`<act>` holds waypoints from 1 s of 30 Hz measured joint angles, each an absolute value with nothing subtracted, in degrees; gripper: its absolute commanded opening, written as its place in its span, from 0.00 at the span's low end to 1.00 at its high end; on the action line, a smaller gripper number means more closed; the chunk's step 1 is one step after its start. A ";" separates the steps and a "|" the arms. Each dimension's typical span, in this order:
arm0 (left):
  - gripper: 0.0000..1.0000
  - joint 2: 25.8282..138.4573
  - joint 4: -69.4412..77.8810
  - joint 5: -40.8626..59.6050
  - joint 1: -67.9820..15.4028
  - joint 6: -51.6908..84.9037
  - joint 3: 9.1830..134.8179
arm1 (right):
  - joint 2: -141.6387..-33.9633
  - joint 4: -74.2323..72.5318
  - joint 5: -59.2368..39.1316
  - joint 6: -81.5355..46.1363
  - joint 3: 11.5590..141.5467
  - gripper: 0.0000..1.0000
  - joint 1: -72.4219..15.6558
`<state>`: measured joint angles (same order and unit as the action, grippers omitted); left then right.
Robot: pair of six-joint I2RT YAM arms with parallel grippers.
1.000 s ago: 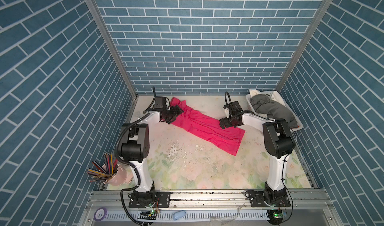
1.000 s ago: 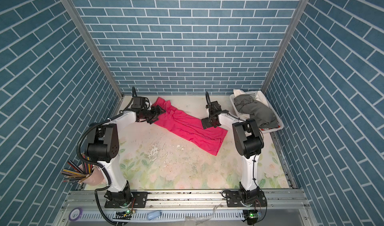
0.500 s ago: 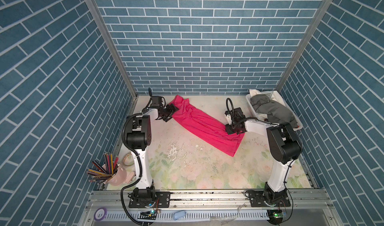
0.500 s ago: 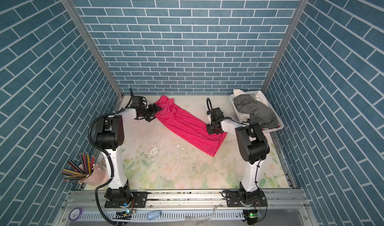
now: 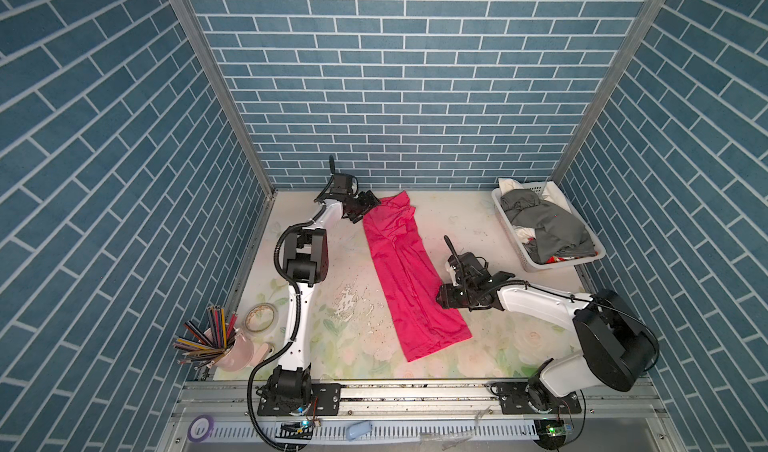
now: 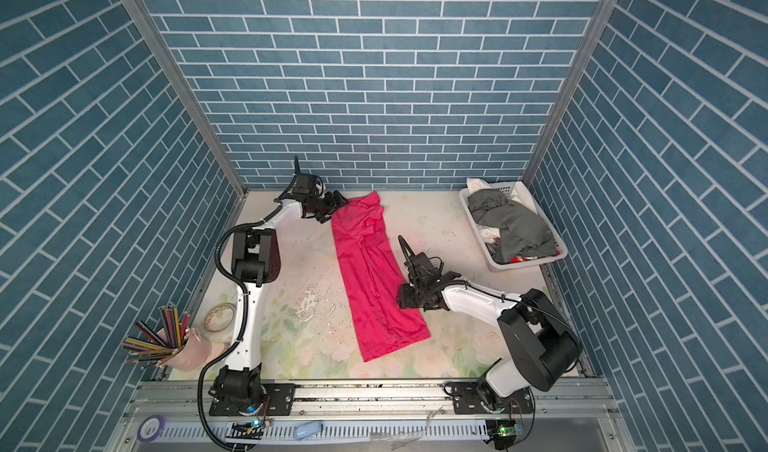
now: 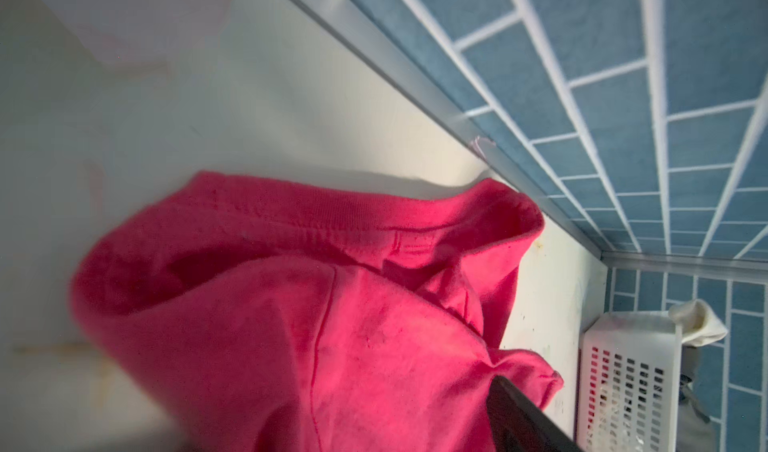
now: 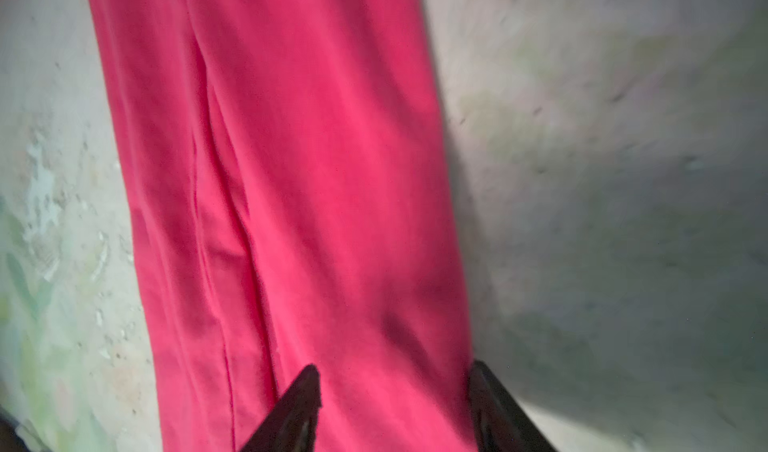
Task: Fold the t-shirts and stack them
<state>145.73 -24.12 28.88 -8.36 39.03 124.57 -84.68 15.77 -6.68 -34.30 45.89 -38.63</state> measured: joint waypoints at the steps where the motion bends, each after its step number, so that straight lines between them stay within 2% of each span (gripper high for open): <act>1: 0.86 145.34 -25.89 27.88 -8.73 38.02 124.64 | -84.58 16.56 -5.93 -33.45 48.07 0.87 -36.97; 3: 0.86 143.83 -29.82 25.52 -8.71 36.10 124.42 | -85.93 17.23 -5.26 -31.51 53.21 0.93 -33.10; 6: 0.86 136.84 -32.73 22.22 -7.31 33.71 118.56 | -91.83 15.57 -5.82 -28.95 62.65 0.94 -27.79; 10: 0.86 120.07 -30.15 23.09 -4.86 33.61 102.59 | -106.52 12.86 -9.50 -25.47 79.40 0.91 -23.55; 14: 0.86 109.75 -24.53 27.46 -4.60 34.81 92.55 | -120.22 11.18 -14.48 -23.86 92.90 0.83 -23.16; 18: 0.86 108.71 -19.31 31.09 -5.82 36.12 85.67 | -128.84 8.91 -19.97 -23.97 98.98 0.81 -23.38; 23: 0.86 112.16 -18.22 33.36 -6.24 37.15 80.79 | -133.82 5.04 -24.05 -25.26 102.28 0.76 -24.01; 30: 0.86 114.45 -16.38 35.05 -6.31 37.74 80.75 | -140.49 0.69 -25.26 -28.16 112.77 0.60 -25.69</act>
<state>114.45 -16.38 35.05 -6.31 37.74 80.75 -140.49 0.69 -25.26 -28.16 112.77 -25.69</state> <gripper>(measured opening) 0.857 0.631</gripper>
